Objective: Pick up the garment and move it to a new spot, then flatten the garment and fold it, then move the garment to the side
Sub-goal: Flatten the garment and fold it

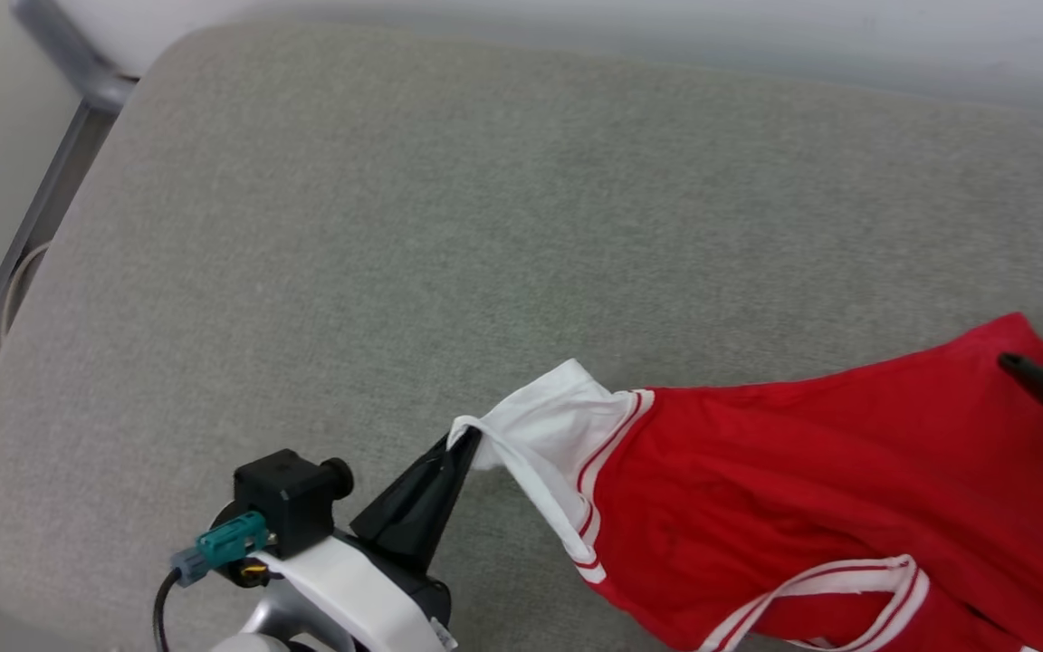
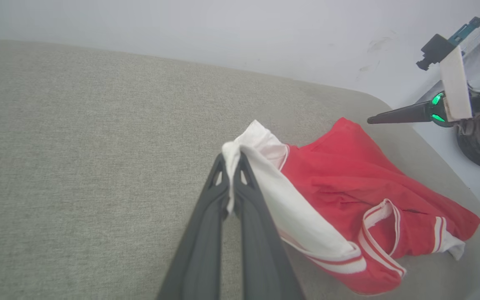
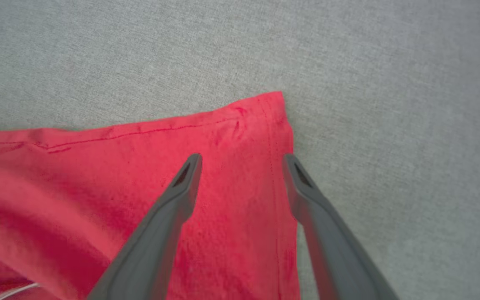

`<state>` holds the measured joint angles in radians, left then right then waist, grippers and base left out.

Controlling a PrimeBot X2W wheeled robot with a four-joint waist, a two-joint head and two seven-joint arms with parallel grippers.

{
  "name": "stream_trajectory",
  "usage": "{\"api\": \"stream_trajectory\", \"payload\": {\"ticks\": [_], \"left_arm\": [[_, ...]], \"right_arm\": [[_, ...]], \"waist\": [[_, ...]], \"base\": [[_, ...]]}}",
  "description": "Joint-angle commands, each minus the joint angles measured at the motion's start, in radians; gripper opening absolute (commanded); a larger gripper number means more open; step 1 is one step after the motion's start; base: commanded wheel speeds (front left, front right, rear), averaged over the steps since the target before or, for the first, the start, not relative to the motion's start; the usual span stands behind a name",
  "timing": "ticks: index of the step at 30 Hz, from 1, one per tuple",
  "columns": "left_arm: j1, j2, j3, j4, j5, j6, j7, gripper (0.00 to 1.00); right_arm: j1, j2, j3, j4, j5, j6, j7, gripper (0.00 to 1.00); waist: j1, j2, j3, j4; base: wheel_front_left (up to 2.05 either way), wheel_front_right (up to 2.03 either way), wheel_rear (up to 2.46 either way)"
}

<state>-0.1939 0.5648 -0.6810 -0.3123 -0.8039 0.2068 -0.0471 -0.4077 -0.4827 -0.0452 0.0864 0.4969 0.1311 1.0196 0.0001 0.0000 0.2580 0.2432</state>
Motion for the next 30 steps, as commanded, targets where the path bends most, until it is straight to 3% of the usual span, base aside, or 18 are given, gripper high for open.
{"api": "stream_trajectory", "payload": {"ticks": [1,16,17,18,30], "left_arm": [[-0.020,-0.011,-0.006,0.006,0.004,-0.007,-0.003,0.00],[-0.075,-0.052,-0.033,0.043,0.015,-0.039,-0.009,0.00],[-0.076,-0.051,-0.033,0.045,0.014,-0.039,-0.010,0.00],[-0.076,-0.051,-0.033,0.047,0.013,-0.039,-0.010,0.00],[-0.039,-0.017,0.003,0.062,-0.023,-0.028,-0.017,0.00]], "right_arm": [[-0.034,-0.010,0.007,0.029,-0.019,-0.001,-0.002,1.00],[-0.047,-0.045,0.087,0.236,-0.073,-0.001,0.005,1.00],[-0.039,-0.048,0.096,0.242,-0.073,0.000,0.002,0.33],[-0.036,-0.052,0.103,0.244,-0.076,-0.001,-0.007,0.00],[-0.149,-0.031,0.085,0.296,-0.081,-0.001,-0.250,0.00]], "waist": [[-0.0001,0.0000,0.047,0.049],[-0.0001,0.0000,0.118,0.128],[-0.0001,0.0000,0.118,0.128],[-0.0001,0.0000,0.116,0.128],[-0.0001,0.0000,0.003,0.053]], "base": [[0.00,0.00,0.00],[0.00,0.00,0.00],[0.00,0.00,0.00],[0.00,0.00,0.00],[0.00,0.00,0.00]]}}
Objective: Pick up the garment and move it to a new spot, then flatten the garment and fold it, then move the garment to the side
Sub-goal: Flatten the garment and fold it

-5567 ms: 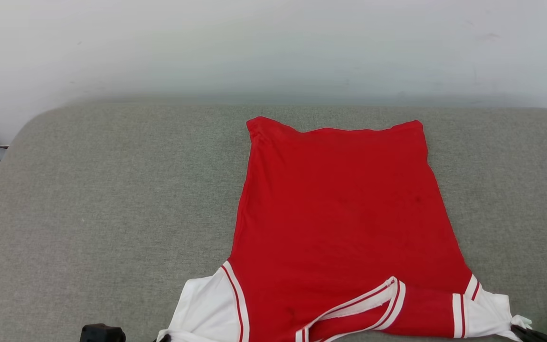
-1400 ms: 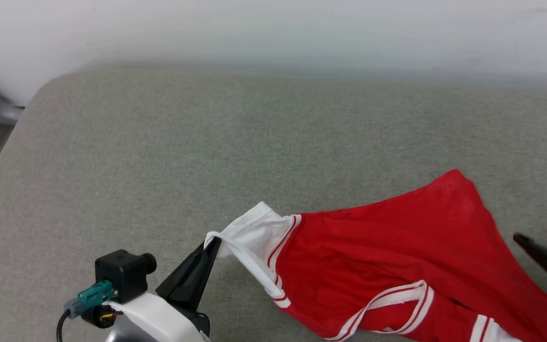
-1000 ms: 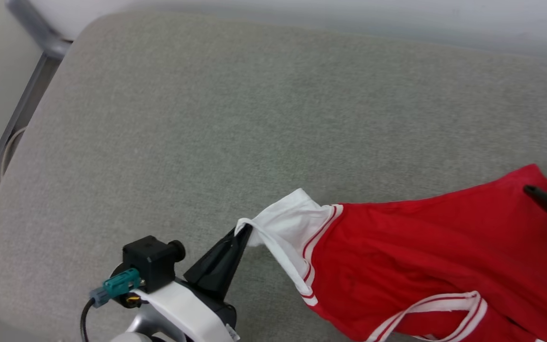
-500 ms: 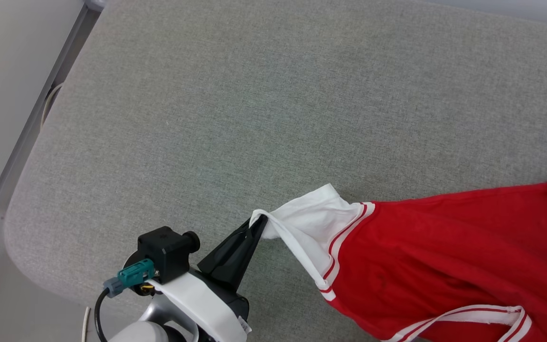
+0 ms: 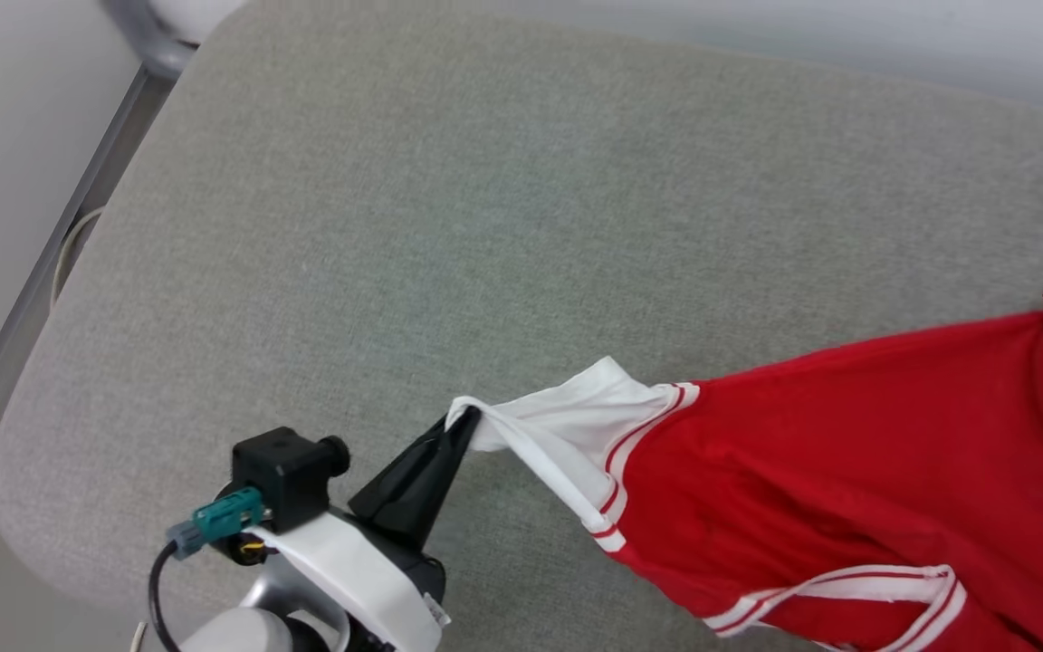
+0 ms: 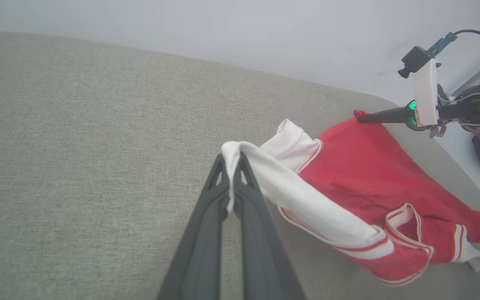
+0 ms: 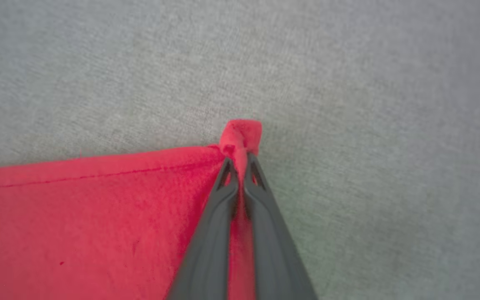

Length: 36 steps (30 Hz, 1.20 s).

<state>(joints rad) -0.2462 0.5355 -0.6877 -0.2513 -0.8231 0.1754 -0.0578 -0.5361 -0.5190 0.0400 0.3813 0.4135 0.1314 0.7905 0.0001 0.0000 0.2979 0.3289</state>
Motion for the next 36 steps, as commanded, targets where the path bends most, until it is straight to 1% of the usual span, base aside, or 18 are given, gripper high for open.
{"api": "stream_trajectory", "payload": {"ticks": [1,7,9,12,20,25,28,31,36], "left_arm": [[0.016,0.017,0.016,0.000,-0.009,0.006,-0.008,0.00],[0.026,0.068,0.073,-0.025,-0.029,0.018,-0.016,0.00],[0.009,0.099,0.108,-0.041,-0.031,0.028,-0.017,0.00],[-0.018,0.131,0.152,-0.060,-0.029,0.035,-0.021,0.00],[-0.119,0.201,0.283,-0.093,-0.051,0.052,-0.026,0.00],[-0.189,0.241,0.367,-0.116,-0.068,0.060,-0.022,0.00],[-0.241,0.264,0.408,-0.128,-0.058,0.069,-0.023,0.00],[-0.307,0.288,0.434,-0.131,-0.017,0.085,-0.028,0.00],[-0.425,0.283,0.433,-0.125,0.034,0.094,-0.037,0.00]], "right_arm": [[-0.025,0.008,0.003,0.006,0.006,-0.001,-0.045,0.00],[-0.061,0.017,0.011,0.001,0.027,-0.001,-0.164,0.00],[-0.077,0.014,0.015,-0.023,0.044,-0.001,-0.198,0.00],[-0.089,0.007,0.025,-0.068,0.051,-0.002,-0.223,0.00],[-0.118,0.022,-0.001,-0.217,0.069,-0.002,-0.233,0.00],[-0.135,0.046,-0.041,-0.308,0.056,-0.002,-0.238,0.00],[-0.145,0.068,-0.070,-0.355,0.049,-0.002,-0.244,0.00],[-0.146,0.074,-0.092,-0.400,0.030,-0.002,-0.248,0.00],[-0.168,0.108,-0.137,-0.453,0.007,-0.002,-0.275,0.00]], "waist": [[-0.0001,0.0000,-0.051,-0.044],[-0.0001,0.0000,-0.133,-0.118],[-0.0001,0.0000,-0.162,-0.156],[-0.0001,0.0000,-0.184,-0.191],[-0.0001,0.0000,-0.228,-0.276],[-0.0001,0.0000,-0.240,-0.320],[-0.0001,0.0000,-0.241,-0.339],[-0.0001,0.0000,-0.235,-0.352],[-0.0001,0.0000,-0.208,-0.374]], "base": [[0.00,0.00,0.00],[0.00,0.00,0.00],[0.00,0.00,0.00],[0.00,0.00,0.00],[0.00,0.00,0.00],[0.00,0.00,0.00],[0.00,0.00,0.00],[0.00,0.00,0.00],[0.00,0.00,0.00]]}}
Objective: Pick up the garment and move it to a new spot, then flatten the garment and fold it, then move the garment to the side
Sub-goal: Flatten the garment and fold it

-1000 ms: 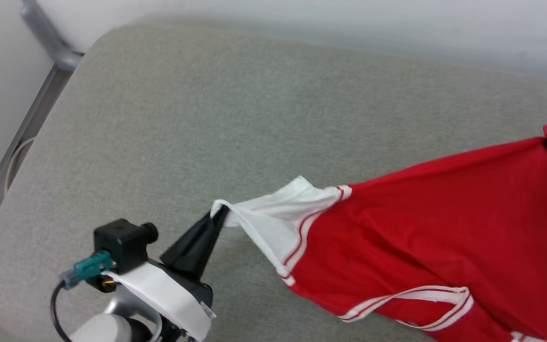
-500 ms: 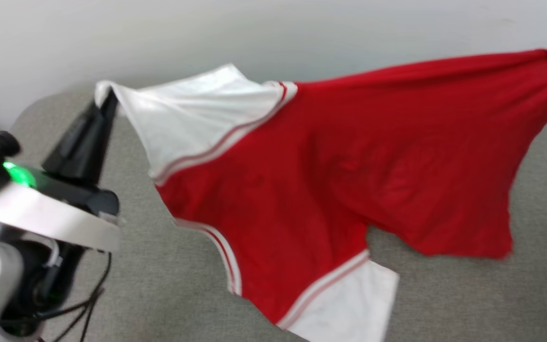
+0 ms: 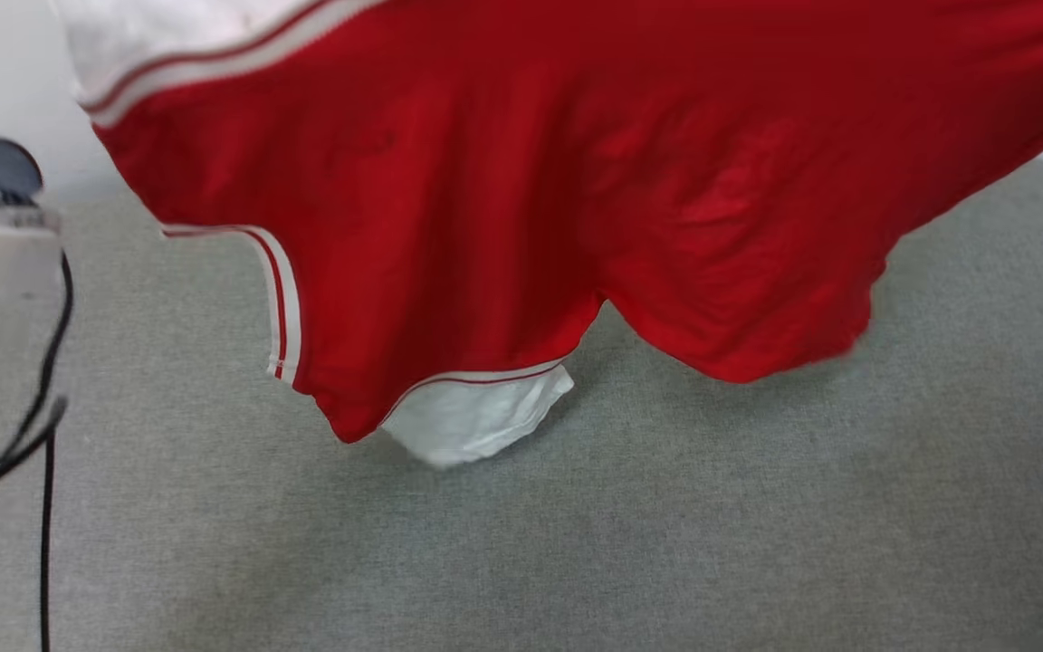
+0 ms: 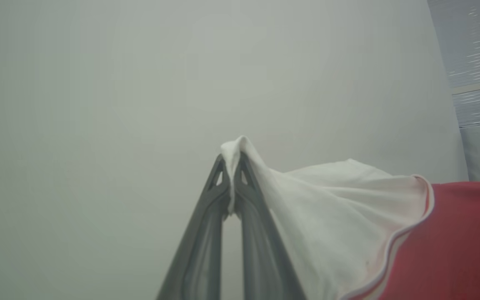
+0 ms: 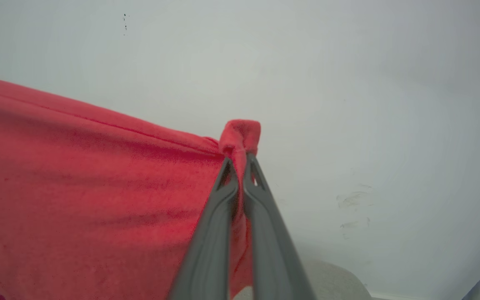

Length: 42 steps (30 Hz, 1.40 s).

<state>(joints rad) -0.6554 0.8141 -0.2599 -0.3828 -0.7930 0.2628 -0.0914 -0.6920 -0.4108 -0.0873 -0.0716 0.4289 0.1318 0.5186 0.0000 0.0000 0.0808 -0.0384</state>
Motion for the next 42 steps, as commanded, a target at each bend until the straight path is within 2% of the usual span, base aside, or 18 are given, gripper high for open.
{"api": "stream_trajectory", "payload": {"ticks": [1,6,11,15,20,23,28,33,37,42], "left_arm": [[-0.039,0.005,0.007,0.010,0.013,0.006,-0.003,0.00],[-0.164,0.021,0.009,0.039,0.045,-0.020,0.006,0.00],[-0.303,0.057,0.004,0.083,0.067,-0.066,0.044,0.00],[-0.443,0.081,-0.002,0.140,0.075,-0.120,0.085,0.00],[-0.663,0.093,-0.030,0.267,0.105,-0.211,0.127,0.00],[-0.813,0.083,-0.051,0.385,0.145,-0.259,0.123,0.00],[-1.065,0.032,-0.093,0.596,0.219,-0.326,0.081,0.00],[-1.268,-0.013,-0.155,0.781,0.299,-0.365,-0.020,0.00],[-1.311,-0.052,-0.199,0.925,0.320,-0.377,-0.108,0.00],[-1.225,-0.104,-0.247,1.028,0.279,-0.388,-0.159,0.00]], "right_arm": [[-0.017,0.009,-0.018,-0.007,-0.013,-0.002,-0.008,0.00],[-0.068,0.047,-0.075,-0.039,-0.031,-0.002,-0.028,0.00],[-0.154,0.072,-0.125,-0.048,-0.059,-0.002,-0.029,0.00],[-0.246,0.082,-0.148,-0.031,-0.076,-0.003,-0.016,0.00],[-0.412,0.071,-0.163,0.030,-0.115,-0.004,-0.021,0.00],[-0.523,0.057,-0.142,0.110,-0.154,-0.004,-0.051,0.00],[-0.719,0.021,-0.101,0.279,-0.234,-0.007,-0.137,0.00],[-0.891,0.009,-0.080,0.455,-0.317,-0.008,-0.246,0.00],[-0.960,0.015,-0.062,0.581,-0.375,-0.009,-0.339,0.00],[-0.950,0.037,-0.025,0.700,-0.425,-0.009,-0.439,0.00]], "waist": [[0.0000,0.0000,0.017,-0.010],[0.0000,0.0000,0.079,-0.023],[0.0000,0.0000,0.176,-0.028],[0.0000,0.0000,0.280,-0.025],[0.0000,0.0000,0.425,-0.016],[0.0000,0.0000,0.494,-0.014],[0.0000,0.0000,0.582,-0.005],[0.0000,0.0000,0.634,0.014],[0.0000,0.0000,0.650,0.032],[0.0000,0.0000,0.657,0.054]], "base": [[0.00,0.00,0.00],[0.00,0.00,0.00],[0.00,0.00,0.00],[0.00,0.00,0.00],[0.00,0.00,0.00],[0.00,0.00,0.00],[0.00,0.00,0.00],[0.00,0.00,0.00],[0.00,0.00,0.00],[0.00,0.00,0.00]]}}
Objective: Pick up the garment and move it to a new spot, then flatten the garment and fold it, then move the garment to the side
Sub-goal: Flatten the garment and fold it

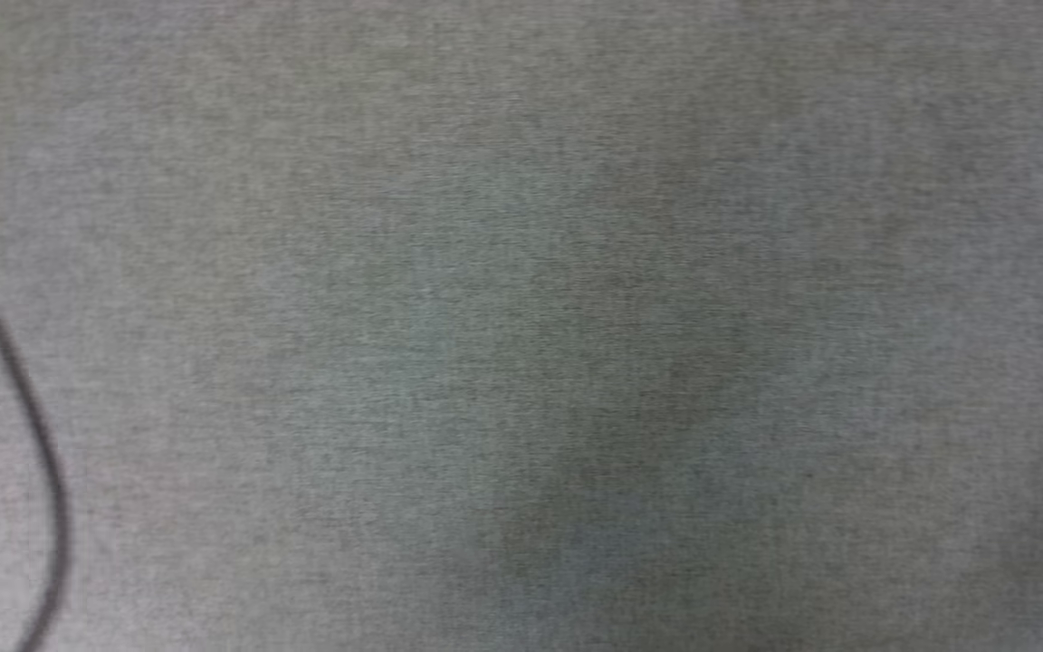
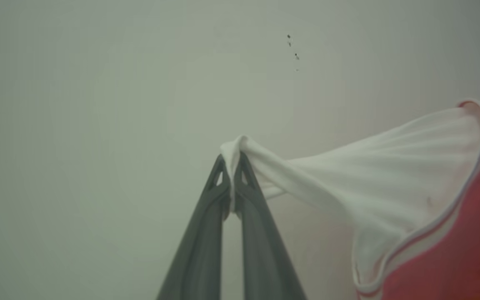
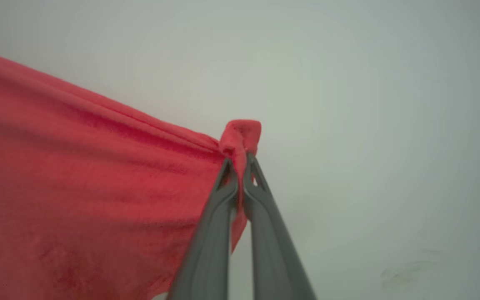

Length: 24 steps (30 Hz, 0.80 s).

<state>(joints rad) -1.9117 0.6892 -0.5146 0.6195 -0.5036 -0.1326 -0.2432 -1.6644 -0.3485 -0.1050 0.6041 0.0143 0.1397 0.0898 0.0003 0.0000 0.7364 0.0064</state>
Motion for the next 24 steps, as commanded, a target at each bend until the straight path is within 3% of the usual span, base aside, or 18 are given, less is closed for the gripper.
{"api": "stream_trajectory", "payload": {"ticks": [1,5,15,24], "left_arm": [[0.056,0.007,0.001,0.031,-0.021,0.007,-0.013,0.00],[0.199,-0.048,-0.017,0.020,-0.063,0.005,-0.022,0.00],[0.698,-0.177,0.079,-0.181,-0.049,0.004,-0.022,0.00],[1.108,-0.228,0.051,-0.302,-0.016,0.011,-0.022,0.00]], "right_arm": [[0.035,-0.019,-0.007,0.044,-0.011,-0.016,-0.027,0.00],[0.096,0.011,0.003,0.111,-0.016,-0.014,-0.094,0.00],[0.364,0.064,0.044,0.202,0.060,-0.010,-0.211,0.00],[0.631,0.054,0.118,0.253,0.183,-0.010,-0.219,0.00]], "waist": [[-0.0003,0.0000,0.000,0.014],[-0.0003,0.0000,-0.014,0.032],[-0.0003,0.0000,-0.142,0.058],[-0.0003,0.0000,-0.313,0.071]], "base": [[0.00,0.00,0.00],[0.00,0.00,0.00],[0.00,0.00,0.00],[0.00,0.00,0.00]]}}
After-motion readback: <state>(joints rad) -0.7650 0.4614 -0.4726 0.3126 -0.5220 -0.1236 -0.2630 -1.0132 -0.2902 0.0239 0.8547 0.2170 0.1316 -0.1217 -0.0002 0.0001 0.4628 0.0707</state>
